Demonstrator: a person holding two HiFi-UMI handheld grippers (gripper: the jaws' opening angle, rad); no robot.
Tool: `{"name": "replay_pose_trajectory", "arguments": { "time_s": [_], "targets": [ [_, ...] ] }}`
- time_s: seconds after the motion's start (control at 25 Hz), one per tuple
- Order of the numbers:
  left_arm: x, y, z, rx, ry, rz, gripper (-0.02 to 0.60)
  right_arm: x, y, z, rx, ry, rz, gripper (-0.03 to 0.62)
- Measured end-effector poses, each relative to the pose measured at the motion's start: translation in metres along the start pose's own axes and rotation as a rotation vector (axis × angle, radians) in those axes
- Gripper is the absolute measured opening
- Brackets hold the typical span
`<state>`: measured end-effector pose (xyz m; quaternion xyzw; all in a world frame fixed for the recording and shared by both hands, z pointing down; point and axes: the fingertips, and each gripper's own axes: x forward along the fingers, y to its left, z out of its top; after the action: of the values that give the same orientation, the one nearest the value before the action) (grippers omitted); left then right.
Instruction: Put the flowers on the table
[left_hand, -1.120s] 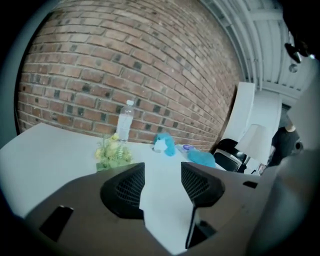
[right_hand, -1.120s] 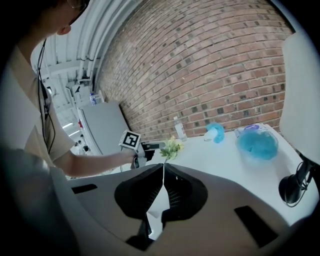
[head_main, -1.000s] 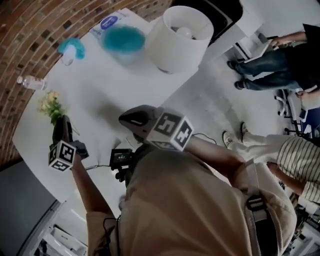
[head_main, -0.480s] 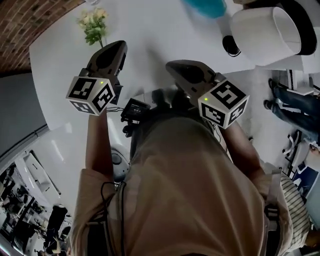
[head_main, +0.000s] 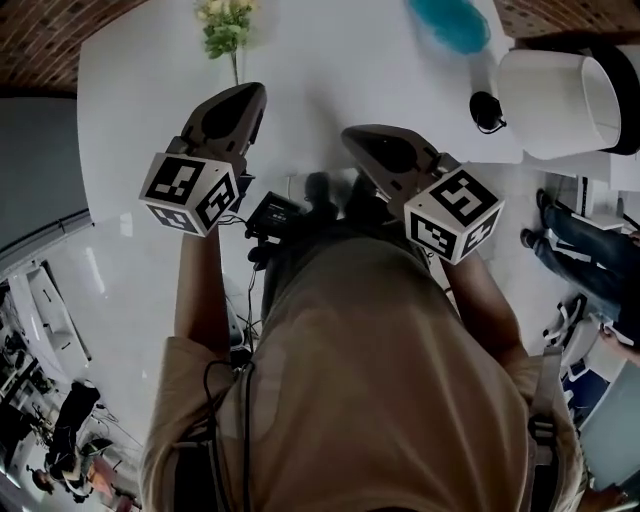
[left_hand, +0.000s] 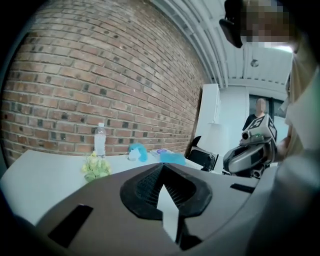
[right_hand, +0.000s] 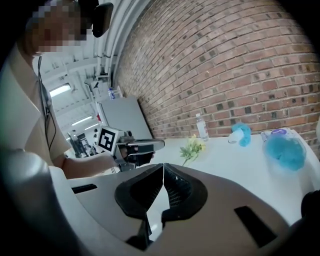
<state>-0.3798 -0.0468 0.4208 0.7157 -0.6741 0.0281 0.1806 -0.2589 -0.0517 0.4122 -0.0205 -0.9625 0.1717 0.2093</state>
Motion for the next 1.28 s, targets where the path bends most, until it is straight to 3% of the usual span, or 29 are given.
{"name": "replay_pose_trajectory", "arguments": {
  "time_s": [0.16, 0.4, 0.52, 1.0, 1.28],
  "targets": [
    [-0.018, 0.012, -0.009, 0.06, 0.032, 0.135, 0.011, 0.0, 0.007, -0.006, -0.015, 0.021, 0.069, 0.02],
    [-0.051, -0.004, -0.016, 0.039, 0.035, 0.231, 0.011, -0.016, 0.015, -0.022, -0.008, 0.043, 0.131, 0.021],
    [-0.058, -0.016, -0.016, 0.013, 0.03, 0.252, 0.011, -0.024, 0.016, -0.023, -0.011, 0.038, 0.158, 0.021],
    [-0.064, -0.08, -0.009, 0.071, 0.016, 0.262, 0.011, -0.063, 0.02, -0.034, -0.061, 0.015, 0.211, 0.021],
    [-0.075, -0.105, -0.017, 0.077, 0.046, 0.285, 0.011, -0.069, 0.023, -0.042, -0.026, -0.002, 0.243, 0.021]
  ]
}}
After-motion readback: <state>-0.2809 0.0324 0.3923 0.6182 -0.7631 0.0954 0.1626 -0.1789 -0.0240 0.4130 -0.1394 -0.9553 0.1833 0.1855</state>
